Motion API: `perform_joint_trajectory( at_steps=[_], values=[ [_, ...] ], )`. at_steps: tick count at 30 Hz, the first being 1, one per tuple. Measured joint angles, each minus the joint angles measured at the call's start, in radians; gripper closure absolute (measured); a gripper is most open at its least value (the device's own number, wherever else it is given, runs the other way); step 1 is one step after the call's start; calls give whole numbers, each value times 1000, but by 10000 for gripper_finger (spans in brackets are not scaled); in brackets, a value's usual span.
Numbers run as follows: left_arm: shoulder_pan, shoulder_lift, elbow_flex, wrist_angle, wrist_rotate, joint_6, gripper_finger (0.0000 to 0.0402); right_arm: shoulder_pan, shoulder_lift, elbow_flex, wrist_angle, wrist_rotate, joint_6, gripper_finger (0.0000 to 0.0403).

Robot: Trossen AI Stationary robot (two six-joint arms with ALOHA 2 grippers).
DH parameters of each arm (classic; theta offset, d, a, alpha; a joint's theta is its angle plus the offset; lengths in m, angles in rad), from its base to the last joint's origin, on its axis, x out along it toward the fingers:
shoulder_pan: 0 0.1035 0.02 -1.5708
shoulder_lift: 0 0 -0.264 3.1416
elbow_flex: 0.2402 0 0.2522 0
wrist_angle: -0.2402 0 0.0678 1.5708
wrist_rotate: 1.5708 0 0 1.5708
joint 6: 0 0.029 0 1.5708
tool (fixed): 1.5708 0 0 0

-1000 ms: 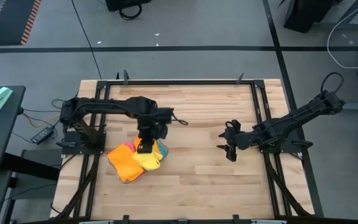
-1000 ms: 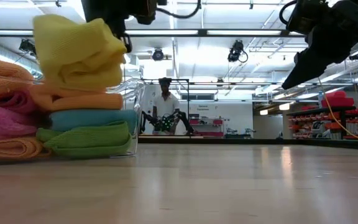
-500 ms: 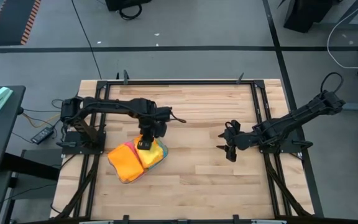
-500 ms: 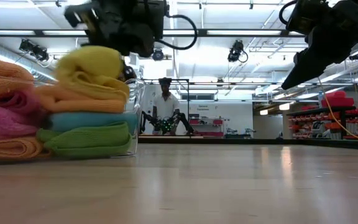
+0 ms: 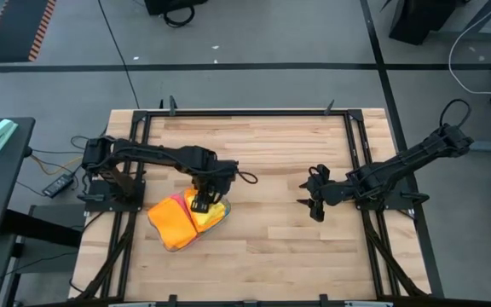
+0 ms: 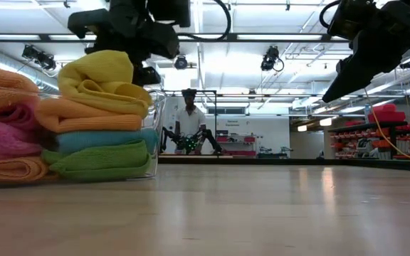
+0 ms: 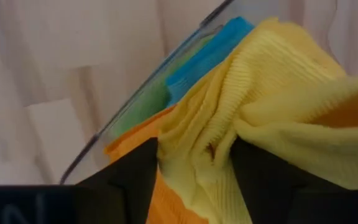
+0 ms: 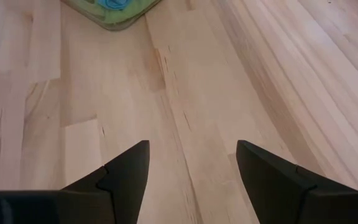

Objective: Fold microfiber towels
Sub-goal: Put the folded yellow microfiber cloth into the transparent bin

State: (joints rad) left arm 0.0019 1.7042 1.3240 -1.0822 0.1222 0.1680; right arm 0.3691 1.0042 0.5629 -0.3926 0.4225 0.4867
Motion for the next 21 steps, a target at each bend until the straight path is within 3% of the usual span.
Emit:
perform_joint_trajectory(
  at_steps=[7,21],
  values=[
    [2,0,122,-117,-77,-56,165,0,0,0,11,0,0,154],
    [0,-2,143,-170,-78,-157,186,0,0,0,15,0,-5,154]
  ],
)
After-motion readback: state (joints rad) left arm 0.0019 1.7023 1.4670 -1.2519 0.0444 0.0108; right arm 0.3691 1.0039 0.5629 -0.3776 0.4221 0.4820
